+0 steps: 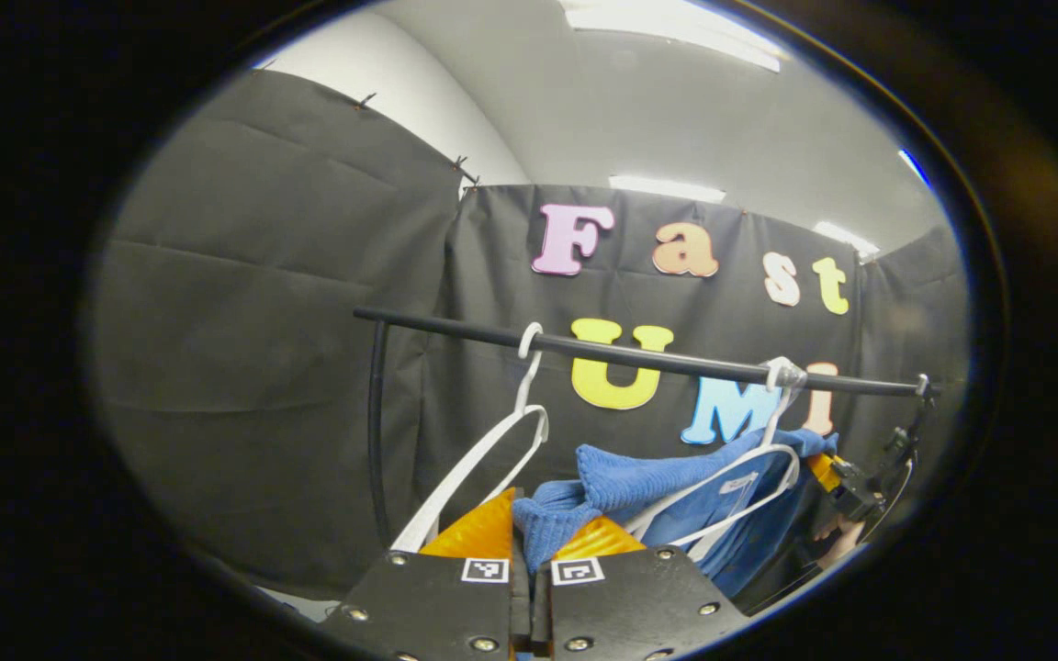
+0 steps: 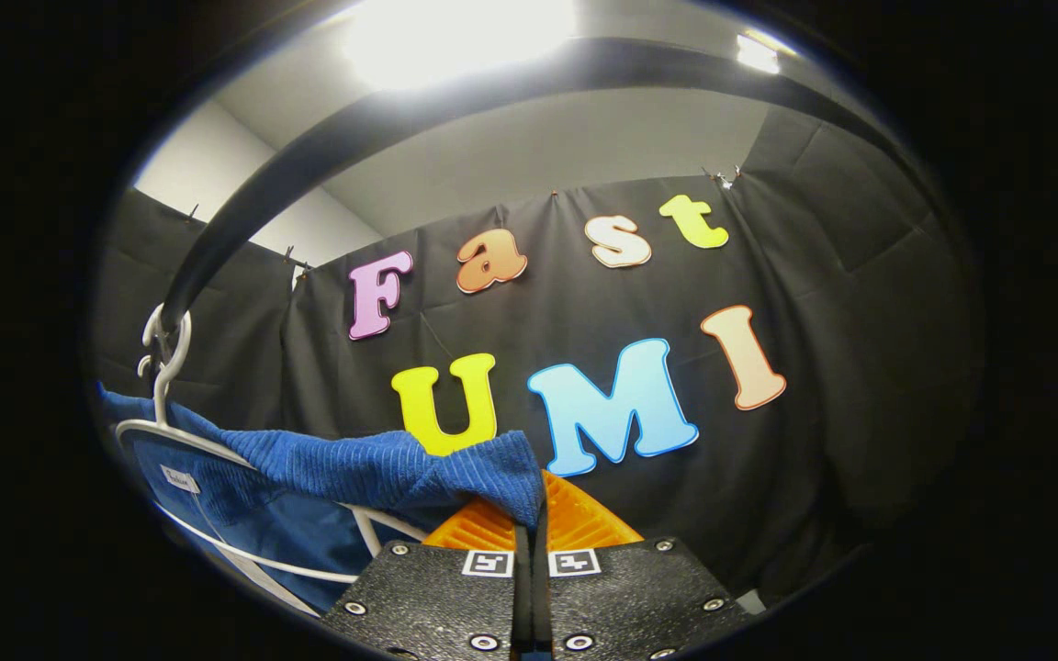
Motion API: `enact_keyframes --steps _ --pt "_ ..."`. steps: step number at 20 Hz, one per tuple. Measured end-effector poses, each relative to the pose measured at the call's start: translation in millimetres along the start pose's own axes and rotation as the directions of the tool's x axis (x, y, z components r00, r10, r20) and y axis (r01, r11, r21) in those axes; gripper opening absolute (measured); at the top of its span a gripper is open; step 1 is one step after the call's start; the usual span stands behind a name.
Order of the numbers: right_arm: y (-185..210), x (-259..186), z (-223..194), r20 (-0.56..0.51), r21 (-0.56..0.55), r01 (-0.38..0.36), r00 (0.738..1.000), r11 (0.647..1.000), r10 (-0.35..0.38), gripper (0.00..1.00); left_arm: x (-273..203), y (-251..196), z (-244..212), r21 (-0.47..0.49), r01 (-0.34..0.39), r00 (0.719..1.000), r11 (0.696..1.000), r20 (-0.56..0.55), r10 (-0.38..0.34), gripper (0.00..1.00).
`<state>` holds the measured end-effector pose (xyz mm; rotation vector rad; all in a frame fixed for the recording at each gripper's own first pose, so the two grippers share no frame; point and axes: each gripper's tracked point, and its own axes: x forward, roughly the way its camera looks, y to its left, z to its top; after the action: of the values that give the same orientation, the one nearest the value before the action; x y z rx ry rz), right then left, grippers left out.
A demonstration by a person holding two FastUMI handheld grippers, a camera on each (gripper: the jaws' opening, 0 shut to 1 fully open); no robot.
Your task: Grasp the clothes on the hanger with both hands and then place them into the laundry hamper below.
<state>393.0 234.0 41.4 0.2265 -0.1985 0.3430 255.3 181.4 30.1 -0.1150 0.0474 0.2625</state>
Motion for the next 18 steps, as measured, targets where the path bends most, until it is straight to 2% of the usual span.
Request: enact_keyframes --steps 2,4,9,14,18 --pt "1.7 1.5 3.6 0.016 -0.024 -0.008 1.000 1.000 0.009 0.00 4.1 5.0 6.5 0.039 0.000 1.000 0.999 -0.004 0.000 0.02" --pt "5.7 4.8 3.0 0.014 -0.002 -0.022 1.000 1.000 0.022 0.00 12.2 7.8 14.8 0.076 0.008 1.000 0.997 -0.001 -0.008 0.02" --pt "0.6 14.9 -1.0 0.006 -0.005 -0.005 1.000 1.000 0.005 0.00 10.5 2.5 13.9 0.160 0.039 0.999 0.986 -0.016 -0.037 0.02" --pt "1.1 20.8 0.0 0.002 -0.001 -0.002 1.000 1.000 0.002 0.00 20.8 6.5 14.3 0.171 0.101 0.995 0.980 -0.037 -0.096 0.03" --pt "-0.4 19.2 6.9 0.033 -0.002 0.006 0.999 1.000 -0.006 0.00 34.4 6.6 20.9 0.200 0.117 0.993 0.973 -0.021 -0.115 0.02"
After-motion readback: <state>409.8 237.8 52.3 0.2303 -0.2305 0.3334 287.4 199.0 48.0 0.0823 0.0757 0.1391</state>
